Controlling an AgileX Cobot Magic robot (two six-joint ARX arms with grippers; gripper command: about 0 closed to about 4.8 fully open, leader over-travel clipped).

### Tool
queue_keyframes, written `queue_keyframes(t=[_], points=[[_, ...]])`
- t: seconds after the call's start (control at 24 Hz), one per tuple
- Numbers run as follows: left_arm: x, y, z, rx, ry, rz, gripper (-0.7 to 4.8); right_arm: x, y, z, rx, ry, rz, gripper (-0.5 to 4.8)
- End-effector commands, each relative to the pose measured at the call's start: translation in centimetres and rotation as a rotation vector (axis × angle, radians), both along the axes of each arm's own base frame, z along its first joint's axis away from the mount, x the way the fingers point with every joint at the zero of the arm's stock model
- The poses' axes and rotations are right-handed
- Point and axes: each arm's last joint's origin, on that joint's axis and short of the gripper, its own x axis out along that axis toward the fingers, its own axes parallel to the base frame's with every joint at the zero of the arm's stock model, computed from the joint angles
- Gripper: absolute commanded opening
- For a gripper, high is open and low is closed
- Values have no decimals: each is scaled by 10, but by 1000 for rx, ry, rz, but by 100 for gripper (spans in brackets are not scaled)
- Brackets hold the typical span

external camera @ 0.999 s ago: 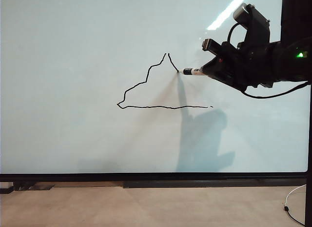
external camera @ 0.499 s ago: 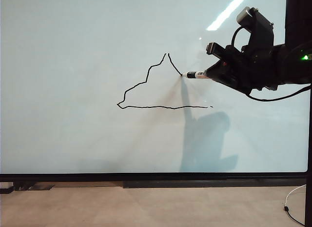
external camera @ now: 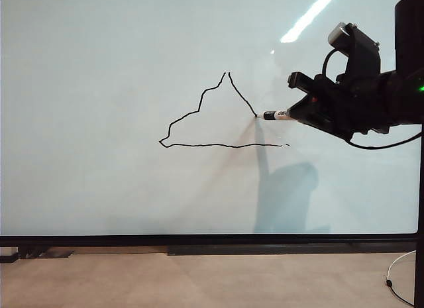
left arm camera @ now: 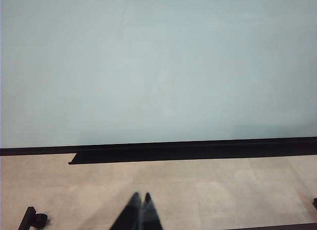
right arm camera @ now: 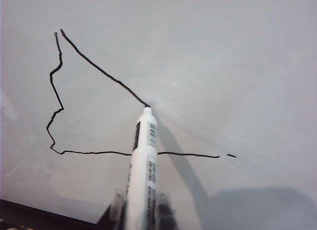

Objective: Pick up the pen on the shelf to the right of the whiteboard and draw a triangle.

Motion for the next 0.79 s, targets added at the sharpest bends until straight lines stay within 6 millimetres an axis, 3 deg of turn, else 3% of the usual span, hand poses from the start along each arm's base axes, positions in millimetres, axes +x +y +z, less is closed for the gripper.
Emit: queue_keyframes(t=[0.04, 0.25, 0.79], points=[[0, 0, 2, 1, -12, 0, -5, 4, -4, -6, 6, 11, -58, -3], [0, 0, 2, 1, -12, 0, -5, 6, -6, -18, 16, 23, -68, -3], [0, 0, 2, 1, -12, 0, -5, -2, -22, -25, 12, 26, -117, -3]])
